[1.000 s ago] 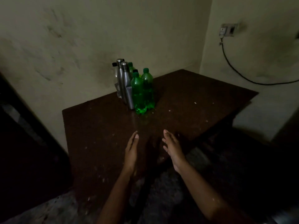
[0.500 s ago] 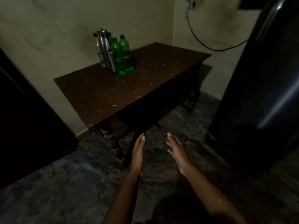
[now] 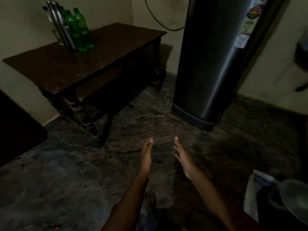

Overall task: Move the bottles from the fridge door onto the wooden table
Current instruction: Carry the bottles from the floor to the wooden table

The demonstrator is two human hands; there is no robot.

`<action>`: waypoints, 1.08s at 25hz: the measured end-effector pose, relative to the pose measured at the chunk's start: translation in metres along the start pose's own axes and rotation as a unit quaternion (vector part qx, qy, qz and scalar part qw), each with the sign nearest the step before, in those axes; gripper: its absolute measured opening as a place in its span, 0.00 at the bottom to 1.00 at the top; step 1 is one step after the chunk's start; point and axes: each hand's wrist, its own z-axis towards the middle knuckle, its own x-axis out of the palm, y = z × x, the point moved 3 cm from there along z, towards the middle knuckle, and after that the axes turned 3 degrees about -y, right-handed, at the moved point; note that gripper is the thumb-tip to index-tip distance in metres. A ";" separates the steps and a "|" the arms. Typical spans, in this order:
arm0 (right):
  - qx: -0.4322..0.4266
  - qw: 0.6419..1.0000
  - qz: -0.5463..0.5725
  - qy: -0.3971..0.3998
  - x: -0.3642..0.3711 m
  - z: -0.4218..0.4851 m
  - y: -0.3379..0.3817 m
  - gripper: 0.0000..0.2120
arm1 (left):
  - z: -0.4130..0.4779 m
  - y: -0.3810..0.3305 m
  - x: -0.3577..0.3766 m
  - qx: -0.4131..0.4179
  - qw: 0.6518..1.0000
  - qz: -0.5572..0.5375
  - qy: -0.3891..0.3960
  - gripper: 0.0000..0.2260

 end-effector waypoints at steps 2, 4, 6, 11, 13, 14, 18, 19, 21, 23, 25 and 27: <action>0.010 1.000 0.001 -0.013 -0.032 -0.023 -0.019 0.28 | -0.030 0.022 0.016 -0.010 1.000 0.015 0.008 0.19; 0.007 0.999 0.001 -0.036 -0.069 -0.041 -0.031 0.24 | -0.058 0.042 0.035 -0.018 0.999 0.022 0.018 0.19; 0.015 0.999 -0.001 -0.051 -0.101 -0.051 -0.040 0.21 | -0.073 0.061 0.055 -0.038 0.998 0.039 0.030 0.21; 0.049 0.995 -0.072 -0.054 -0.160 -0.015 -0.062 0.21 | -0.074 0.102 0.107 -0.085 0.991 0.104 0.028 0.21; 0.057 0.992 -0.108 -0.037 -0.177 0.025 -0.073 0.21 | -0.054 0.124 0.127 -0.112 0.985 0.129 0.014 0.22; 0.064 0.989 -0.129 -0.027 -0.184 0.048 -0.082 0.21 | -0.039 0.139 0.134 -0.127 0.982 0.142 0.000 0.23; 0.089 0.977 -0.194 0.025 -0.195 0.153 -0.136 0.22 | 0.037 0.210 0.156 -0.165 0.966 0.192 -0.047 0.24; 0.090 0.974 -0.207 0.035 -0.195 0.181 -0.156 0.23 | 0.059 0.233 0.158 -0.176 0.962 0.201 -0.055 0.26; 0.089 0.967 -0.234 0.055 -0.195 0.237 -0.201 0.26 | 0.108 0.280 0.161 -0.190 0.956 0.215 -0.066 0.27; 0.077 0.960 -0.256 0.084 -0.189 0.281 -0.244 0.27 | 0.157 0.326 0.159 -0.199 0.952 0.220 -0.081 0.29; 0.047 0.947 -0.299 0.113 -0.183 0.317 -0.286 0.29 | 0.203 0.372 0.156 -0.190 0.953 0.216 -0.090 0.31; 0.001 0.925 -0.360 0.121 -0.178 0.341 -0.315 0.31 | 0.235 0.401 0.156 -0.185 0.956 0.199 -0.105 0.33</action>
